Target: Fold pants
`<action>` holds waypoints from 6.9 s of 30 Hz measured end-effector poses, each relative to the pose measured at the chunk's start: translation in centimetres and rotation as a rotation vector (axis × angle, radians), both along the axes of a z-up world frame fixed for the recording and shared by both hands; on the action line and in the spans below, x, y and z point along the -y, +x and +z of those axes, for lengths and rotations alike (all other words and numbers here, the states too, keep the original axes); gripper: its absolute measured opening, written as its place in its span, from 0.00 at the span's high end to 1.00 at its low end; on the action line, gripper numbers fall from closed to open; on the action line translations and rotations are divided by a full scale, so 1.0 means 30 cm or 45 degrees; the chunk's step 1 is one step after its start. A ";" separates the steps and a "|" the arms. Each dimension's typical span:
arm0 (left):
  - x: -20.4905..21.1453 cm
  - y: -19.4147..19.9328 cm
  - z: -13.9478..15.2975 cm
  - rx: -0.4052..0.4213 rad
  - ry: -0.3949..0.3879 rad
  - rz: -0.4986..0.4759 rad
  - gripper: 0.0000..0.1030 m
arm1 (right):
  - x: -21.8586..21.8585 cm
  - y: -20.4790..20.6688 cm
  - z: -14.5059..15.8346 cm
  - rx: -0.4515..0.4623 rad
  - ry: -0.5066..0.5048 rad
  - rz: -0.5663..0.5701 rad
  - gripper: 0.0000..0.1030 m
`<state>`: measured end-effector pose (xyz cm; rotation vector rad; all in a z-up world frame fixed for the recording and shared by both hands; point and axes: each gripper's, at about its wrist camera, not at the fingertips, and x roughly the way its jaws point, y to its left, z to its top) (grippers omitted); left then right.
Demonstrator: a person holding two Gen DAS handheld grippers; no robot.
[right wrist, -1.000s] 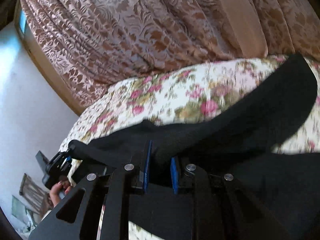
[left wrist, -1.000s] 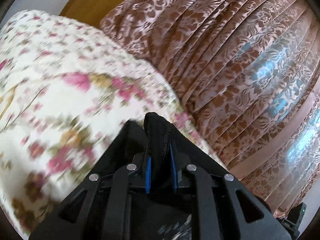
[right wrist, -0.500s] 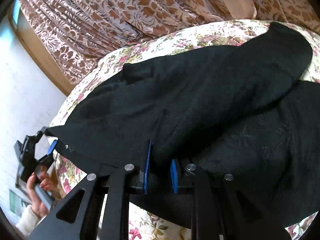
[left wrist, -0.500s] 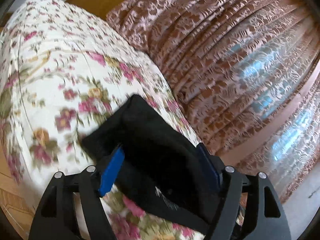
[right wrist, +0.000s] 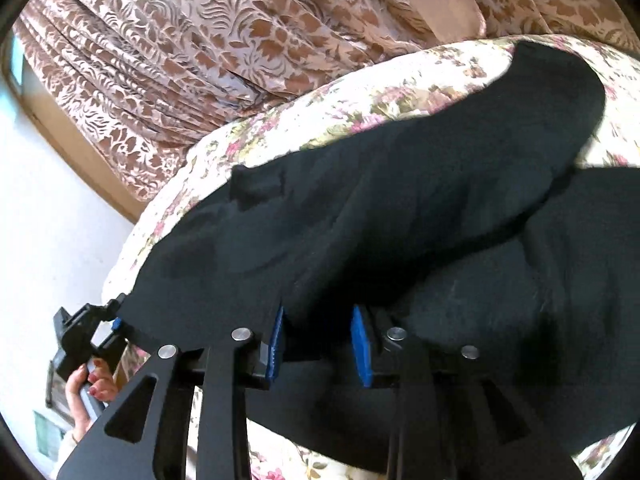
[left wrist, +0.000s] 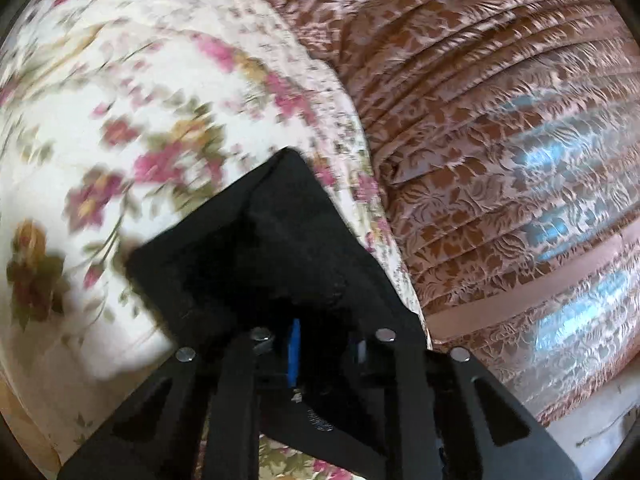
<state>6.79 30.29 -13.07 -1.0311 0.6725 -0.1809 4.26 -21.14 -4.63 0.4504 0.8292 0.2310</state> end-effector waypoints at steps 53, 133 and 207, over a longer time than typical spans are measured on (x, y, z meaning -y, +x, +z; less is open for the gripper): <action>0.626 0.210 0.168 0.139 0.849 -0.442 0.31 | 0.259 0.011 0.326 0.101 -0.581 -0.169 0.54; 0.976 -0.096 0.185 0.497 0.854 -1.018 0.22 | 0.947 -0.440 0.120 -0.304 -0.295 -0.906 0.94; 0.712 0.009 0.164 0.279 0.661 -0.722 0.20 | 1.191 -0.615 -0.072 -0.181 0.435 -1.163 0.38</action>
